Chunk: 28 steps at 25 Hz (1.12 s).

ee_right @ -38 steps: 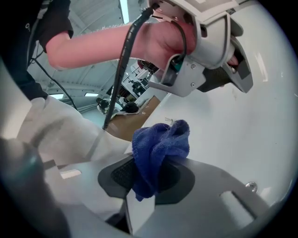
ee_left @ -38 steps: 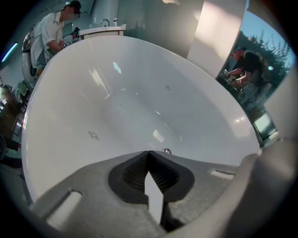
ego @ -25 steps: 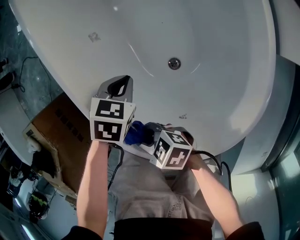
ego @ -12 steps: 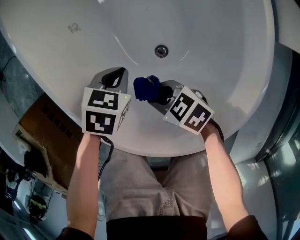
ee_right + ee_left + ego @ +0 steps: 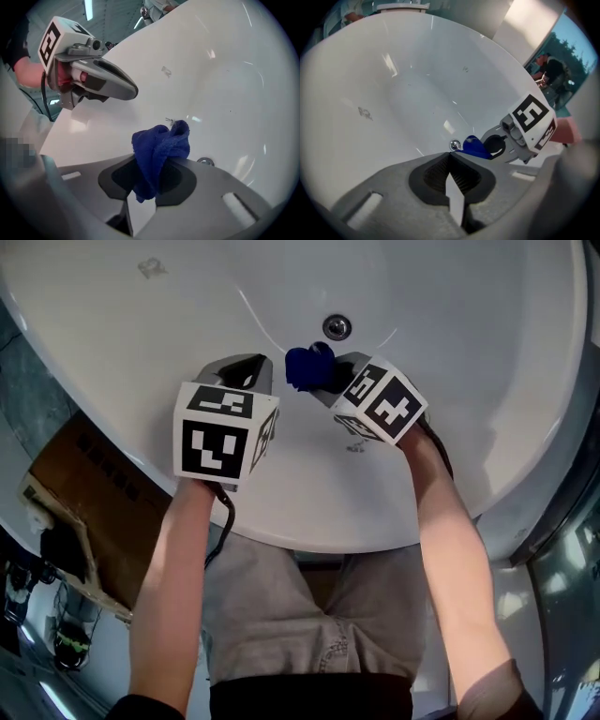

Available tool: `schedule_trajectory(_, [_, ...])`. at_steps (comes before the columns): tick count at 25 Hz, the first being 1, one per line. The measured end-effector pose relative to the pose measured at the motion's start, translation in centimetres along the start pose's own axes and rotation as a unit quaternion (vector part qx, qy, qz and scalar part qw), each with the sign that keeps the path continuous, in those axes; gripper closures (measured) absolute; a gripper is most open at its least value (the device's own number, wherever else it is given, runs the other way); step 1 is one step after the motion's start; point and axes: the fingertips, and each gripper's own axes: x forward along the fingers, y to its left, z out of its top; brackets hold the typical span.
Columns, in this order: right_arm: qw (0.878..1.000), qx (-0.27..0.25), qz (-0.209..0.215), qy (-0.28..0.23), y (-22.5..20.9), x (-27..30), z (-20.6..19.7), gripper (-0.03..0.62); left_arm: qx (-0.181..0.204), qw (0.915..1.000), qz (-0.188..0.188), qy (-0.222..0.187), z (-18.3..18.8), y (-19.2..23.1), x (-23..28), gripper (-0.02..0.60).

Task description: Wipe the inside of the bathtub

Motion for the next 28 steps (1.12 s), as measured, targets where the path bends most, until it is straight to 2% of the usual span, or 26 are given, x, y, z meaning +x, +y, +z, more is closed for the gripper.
schedule_trajectory(3, [0.999, -0.011, -0.031, 0.024, -1.6, 2.1, -0.4, 0.497, -0.028, 0.9993, -0.024, 0.005, -0.9, -0.7, 1.5, 0.577])
schedule_trajectory(6, [0.996, -0.016, -0.073, 0.051, -3.7, 3.6, -1.1, 0.497, -0.031, 0.9990, -0.031, 0.013, -1.4, -0.7, 2.4, 0.577])
schedule_trajectory(10, [0.995, -0.031, -0.067, 0.069, -4.5, 5.4, -2.3, 0.496, -0.005, 0.9977, -0.060, 0.031, -2.2, -1.5, 2.9, 0.577])
schedule_trajectory(13, [0.993, -0.021, -0.077, 0.088, -6.0, 7.0, -3.8, 0.496, 0.011, 0.9970, -0.067, 0.037, -2.3, -1.5, 3.4, 0.578])
schedule_trajectory(16, [0.991, -0.007, -0.092, 0.101, -7.4, 8.4, -5.1, 0.496, -0.006, 0.9969, -0.071, 0.035, -2.5, -1.0, 4.1, 0.578])
schedule_trajectory(21, [0.986, -0.022, -0.110, 0.126, -8.6, 10.4, -7.2, 0.496, -0.037, 0.9953, -0.077, 0.046, -3.7, -0.9, 5.2, 0.577])
schedule_trajectory(28, [0.981, -0.042, -0.100, 0.162, -9.3, 11.8, -8.7, 0.496, -0.011, 0.9936, -0.094, 0.061, -4.6, -1.9, 6.0, 0.577])
